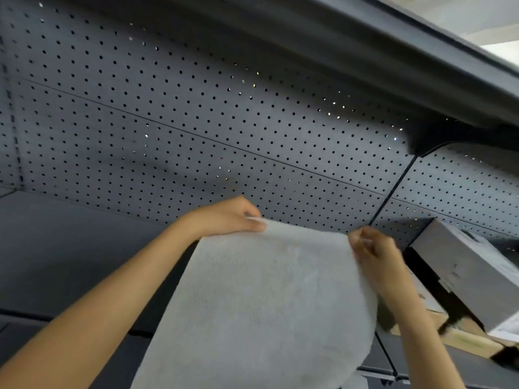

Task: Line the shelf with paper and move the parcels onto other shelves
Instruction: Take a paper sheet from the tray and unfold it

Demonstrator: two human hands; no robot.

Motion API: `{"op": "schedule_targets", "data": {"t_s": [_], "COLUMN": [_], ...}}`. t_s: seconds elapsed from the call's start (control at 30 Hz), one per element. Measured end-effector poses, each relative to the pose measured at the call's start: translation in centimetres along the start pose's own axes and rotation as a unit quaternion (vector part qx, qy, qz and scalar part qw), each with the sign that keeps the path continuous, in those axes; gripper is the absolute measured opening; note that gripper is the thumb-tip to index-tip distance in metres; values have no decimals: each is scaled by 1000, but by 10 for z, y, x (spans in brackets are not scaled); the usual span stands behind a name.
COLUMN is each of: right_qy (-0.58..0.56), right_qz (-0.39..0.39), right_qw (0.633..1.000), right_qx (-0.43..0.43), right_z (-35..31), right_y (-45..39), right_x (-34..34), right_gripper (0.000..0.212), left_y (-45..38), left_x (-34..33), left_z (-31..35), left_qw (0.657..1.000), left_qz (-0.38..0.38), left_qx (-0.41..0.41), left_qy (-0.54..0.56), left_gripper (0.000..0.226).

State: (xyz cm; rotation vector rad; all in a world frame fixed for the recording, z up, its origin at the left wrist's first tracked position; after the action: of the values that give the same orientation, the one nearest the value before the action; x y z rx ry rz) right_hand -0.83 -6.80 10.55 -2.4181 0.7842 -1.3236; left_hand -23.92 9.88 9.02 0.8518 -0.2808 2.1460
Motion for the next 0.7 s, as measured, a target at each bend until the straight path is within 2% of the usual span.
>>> {"op": "schedule_targets", "data": {"t_s": [0.17, 0.27, 0.4, 0.57, 0.7], "right_qy": [6, 23, 25, 65, 88], "right_qz": [-32, -26, -14, 9, -1], "right_qw": [998, 997, 998, 995, 992], "right_qx": [-49, -64, -59, -71, -91], "right_z": [62, 82, 90, 99, 113], "right_y": [4, -3, -23, -48, -68], "right_x": [-50, -70, -87, -111, -141], "right_gripper": [27, 36, 32, 33, 50], "left_y": [-38, -49, -67, -88, -111], "left_x": [-42, -48, -44, -49, -57], "left_z": [-53, -69, -77, -79, -93], "left_qw": [998, 994, 981, 952, 927], "left_qz": [40, 93, 169, 243, 283], "left_qx": [43, 60, 90, 120, 114], "left_qy": [-31, -14, -20, -140, -218], "left_gripper": [47, 38, 28, 17, 17]}}
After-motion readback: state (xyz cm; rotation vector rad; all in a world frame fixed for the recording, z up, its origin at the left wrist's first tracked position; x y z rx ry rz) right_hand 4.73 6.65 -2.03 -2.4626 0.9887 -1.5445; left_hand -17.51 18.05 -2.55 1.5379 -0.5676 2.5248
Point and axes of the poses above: each hand's wrist, its own y-axis away from the middle knuckle, its own x-axis out of the back of the hand, z = x × y, the point moved 3 cm from there along -y, towards the middle knuckle, and after that the axes turned 12 degrees about x, right-handed, at the moved point
